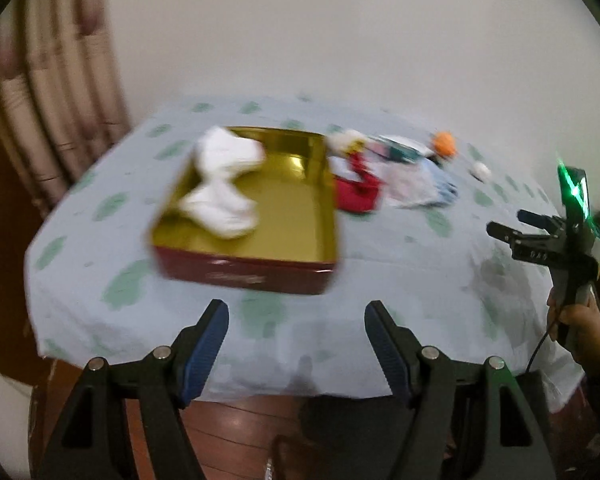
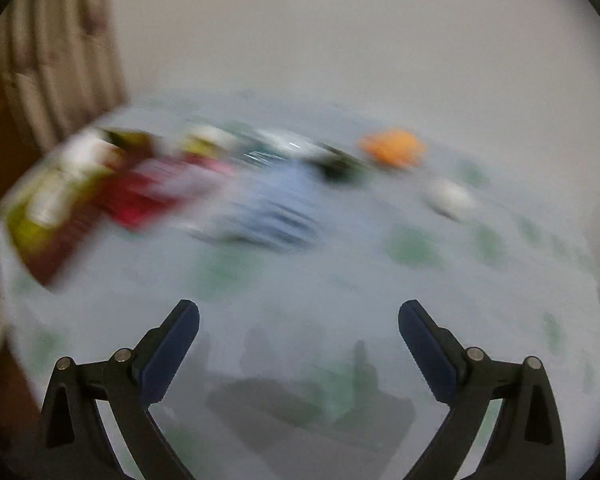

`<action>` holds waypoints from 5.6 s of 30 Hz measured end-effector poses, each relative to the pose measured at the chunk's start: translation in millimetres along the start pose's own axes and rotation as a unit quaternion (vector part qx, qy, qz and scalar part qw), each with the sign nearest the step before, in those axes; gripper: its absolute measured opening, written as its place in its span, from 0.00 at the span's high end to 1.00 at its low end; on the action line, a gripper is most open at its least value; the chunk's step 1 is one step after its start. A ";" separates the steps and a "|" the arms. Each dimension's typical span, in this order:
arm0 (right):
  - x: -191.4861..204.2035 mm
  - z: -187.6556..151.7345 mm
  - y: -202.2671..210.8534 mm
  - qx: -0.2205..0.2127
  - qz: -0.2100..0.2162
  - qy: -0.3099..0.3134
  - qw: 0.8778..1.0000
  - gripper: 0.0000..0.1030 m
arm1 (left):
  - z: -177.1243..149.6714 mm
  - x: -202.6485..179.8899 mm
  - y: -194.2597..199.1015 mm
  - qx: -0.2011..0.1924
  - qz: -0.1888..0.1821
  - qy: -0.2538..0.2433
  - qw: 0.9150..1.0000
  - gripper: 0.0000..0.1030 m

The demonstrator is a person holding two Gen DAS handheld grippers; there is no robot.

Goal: Organize soft objects
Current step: 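Grasp the wet-wipe packet with the left gripper, then lift the packet with the left gripper while the right gripper grasps the white ball, then place the packet and the white ball into the tin with both grippers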

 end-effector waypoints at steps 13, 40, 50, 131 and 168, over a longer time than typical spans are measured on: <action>-131.4 -46.4 -24.9 0.015 0.013 -0.129 0.991 0.02 | 154.7 -129.8 -79.7 0.073 -0.043 -0.076 0.994 0.30; -94.9 -37.5 10.4 -0.071 0.090 -0.074 0.991 0.02 | 250.3 -159.2 -271.1 0.261 -0.089 0.115 0.954 0.27; -92.8 -37.7 7.8 -0.065 0.095 -0.067 0.991 0.02 | 255.1 -147.0 -290.1 0.242 -0.154 0.170 0.943 0.25; -5.2 67.4 21.6 -0.044 0.180 -0.068 0.980 0.75 | 153.7 20.2 -9.3 0.012 -0.166 0.115 0.979 0.80; 273.8 158.4 -32.6 0.017 0.243 0.125 0.962 0.72 | 93.4 122.3 -22.4 -0.065 -0.021 0.118 0.991 0.46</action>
Point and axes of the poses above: each gripper's, at about its wrist camera, not at the fingertips, and y roughly against the way its jaws point, x to its left, z to its top, the point moved 10 cm from there along -y, roughly the way its jaws point, and after that the axes turned 8 degrees about x, right-handed, at the moved point
